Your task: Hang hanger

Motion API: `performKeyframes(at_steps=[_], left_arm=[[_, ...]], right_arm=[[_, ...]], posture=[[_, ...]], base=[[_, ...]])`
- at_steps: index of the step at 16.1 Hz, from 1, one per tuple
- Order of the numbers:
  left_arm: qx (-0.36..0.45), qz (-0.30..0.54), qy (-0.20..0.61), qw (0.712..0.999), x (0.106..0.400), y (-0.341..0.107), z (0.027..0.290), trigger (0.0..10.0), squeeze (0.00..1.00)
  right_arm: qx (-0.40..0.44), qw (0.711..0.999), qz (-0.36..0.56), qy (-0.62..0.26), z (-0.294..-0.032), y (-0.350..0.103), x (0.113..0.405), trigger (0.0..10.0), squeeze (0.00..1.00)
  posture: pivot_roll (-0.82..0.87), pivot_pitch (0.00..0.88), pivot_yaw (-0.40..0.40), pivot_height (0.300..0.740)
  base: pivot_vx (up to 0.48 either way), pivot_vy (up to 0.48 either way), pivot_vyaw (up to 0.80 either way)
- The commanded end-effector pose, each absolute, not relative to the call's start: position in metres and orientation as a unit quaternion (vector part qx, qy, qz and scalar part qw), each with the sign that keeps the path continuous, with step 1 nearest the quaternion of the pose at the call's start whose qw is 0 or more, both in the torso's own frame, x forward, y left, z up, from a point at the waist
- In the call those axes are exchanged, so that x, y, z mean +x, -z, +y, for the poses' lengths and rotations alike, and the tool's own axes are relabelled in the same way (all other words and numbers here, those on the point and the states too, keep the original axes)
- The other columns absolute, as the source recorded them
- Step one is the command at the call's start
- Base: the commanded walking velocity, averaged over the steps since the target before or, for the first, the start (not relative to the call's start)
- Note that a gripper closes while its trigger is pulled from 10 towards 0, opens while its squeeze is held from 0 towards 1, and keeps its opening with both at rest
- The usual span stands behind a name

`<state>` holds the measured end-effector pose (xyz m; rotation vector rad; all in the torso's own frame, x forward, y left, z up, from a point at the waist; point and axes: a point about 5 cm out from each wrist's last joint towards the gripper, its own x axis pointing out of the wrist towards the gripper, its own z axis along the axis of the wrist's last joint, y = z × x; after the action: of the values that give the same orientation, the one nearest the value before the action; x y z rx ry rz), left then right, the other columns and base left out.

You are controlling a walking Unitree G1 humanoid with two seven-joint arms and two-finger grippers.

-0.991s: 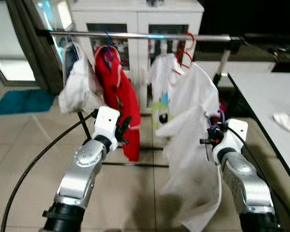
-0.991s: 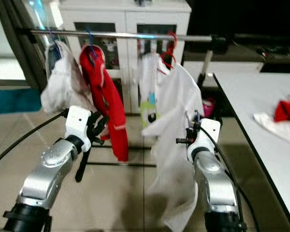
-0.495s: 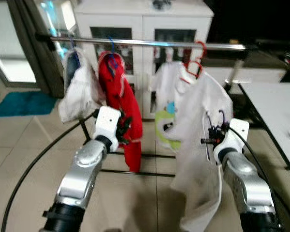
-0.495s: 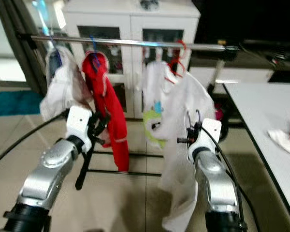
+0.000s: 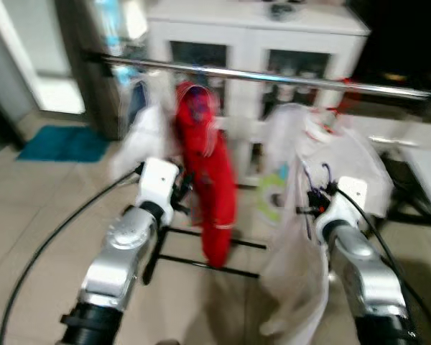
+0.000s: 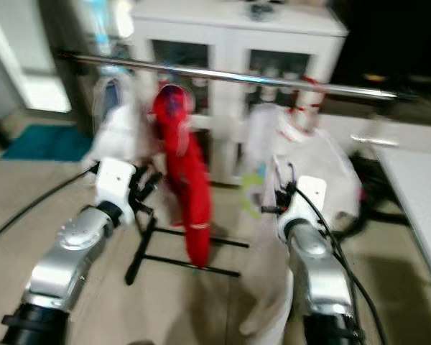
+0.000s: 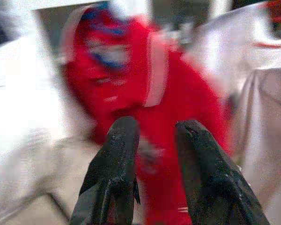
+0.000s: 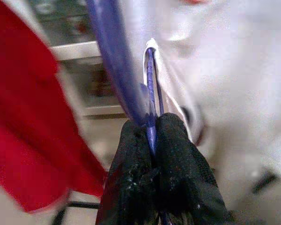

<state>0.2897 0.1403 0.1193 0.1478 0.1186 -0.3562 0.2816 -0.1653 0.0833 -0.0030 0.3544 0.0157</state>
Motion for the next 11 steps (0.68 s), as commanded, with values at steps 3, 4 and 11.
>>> performKeyframes(at_steps=[3, 4, 11], left_arm=[[0.082, 0.05, 0.182, 0.979, 0.29, -0.123, 0.138, 10.0, 0.0], [0.082, 0.05, 0.183, 0.978, 0.29, -0.123, 0.137, 10.0, 0.0], [0.096, 0.044, 0.195, 0.975, 0.289, -0.126, 0.136, 10.0, 0.0]], right_arm=[[-0.008, 0.987, 0.16, -0.019, -0.164, -0.091, 0.282, 10.0, 0.0], [-0.012, 0.987, 0.161, -0.02, -0.165, -0.091, 0.282, 10.0, 0.0], [-0.021, 0.992, 0.123, -0.008, -0.167, -0.106, 0.285, 10.0, 0.0]], posture=[[0.07, 0.001, -0.004, 0.74], [0.07, 0.002, -0.004, 0.74], [0.07, 0.008, -0.008, 0.74]], base=[[0.368, 0.0, 0.0], [0.364, 0.0, 0.46], [0.366, 0.0, 0.23]])
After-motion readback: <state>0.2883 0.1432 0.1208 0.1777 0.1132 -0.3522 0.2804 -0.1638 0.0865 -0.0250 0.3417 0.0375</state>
